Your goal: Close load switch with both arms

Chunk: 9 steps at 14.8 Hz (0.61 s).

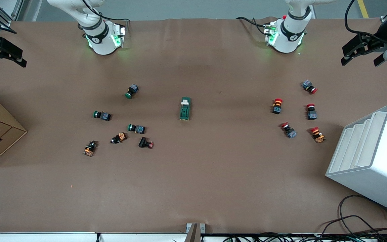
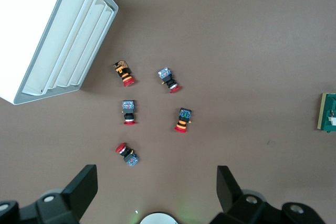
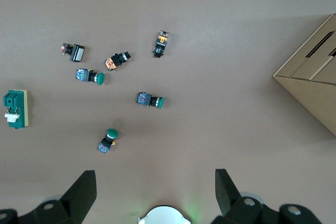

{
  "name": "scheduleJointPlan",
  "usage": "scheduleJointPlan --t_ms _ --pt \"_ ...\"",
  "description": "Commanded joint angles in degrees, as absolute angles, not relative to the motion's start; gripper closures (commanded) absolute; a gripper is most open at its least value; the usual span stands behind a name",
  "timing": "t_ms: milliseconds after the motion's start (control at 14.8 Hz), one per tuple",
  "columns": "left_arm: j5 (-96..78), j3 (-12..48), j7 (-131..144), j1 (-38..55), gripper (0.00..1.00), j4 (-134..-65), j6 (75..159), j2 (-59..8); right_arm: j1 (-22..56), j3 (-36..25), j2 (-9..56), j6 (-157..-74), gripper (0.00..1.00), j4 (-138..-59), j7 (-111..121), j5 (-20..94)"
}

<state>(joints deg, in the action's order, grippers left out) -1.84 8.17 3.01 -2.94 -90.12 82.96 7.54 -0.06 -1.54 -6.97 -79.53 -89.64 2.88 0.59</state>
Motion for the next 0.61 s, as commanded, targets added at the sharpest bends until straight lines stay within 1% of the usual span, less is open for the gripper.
scheduleJointPlan --t_ms 0,269,404,539 --pt "-1.9 8.3 3.1 -3.2 0.0 -88.7 81.7 6.9 -0.3 -1.4 -8.2 -79.8 0.0 -90.4 3.7 0.4" --pt "-2.5 8.3 2.7 -3.2 0.0 -88.7 82.3 6.4 -0.3 -1.4 -8.2 -79.8 0.0 -90.4 3.7 0.2" --pt "-2.6 8.5 3.4 -2.4 0.0 -87.0 84.3 3.6 -0.3 -1.3 -8.2 -79.9 0.0 -90.4 3.7 0.2" --pt "-3.5 9.5 3.5 -1.8 0.0 -86.0 88.7 -0.2 -0.4 -1.4 -8.2 -79.6 0.0 -89.9 3.7 0.2"
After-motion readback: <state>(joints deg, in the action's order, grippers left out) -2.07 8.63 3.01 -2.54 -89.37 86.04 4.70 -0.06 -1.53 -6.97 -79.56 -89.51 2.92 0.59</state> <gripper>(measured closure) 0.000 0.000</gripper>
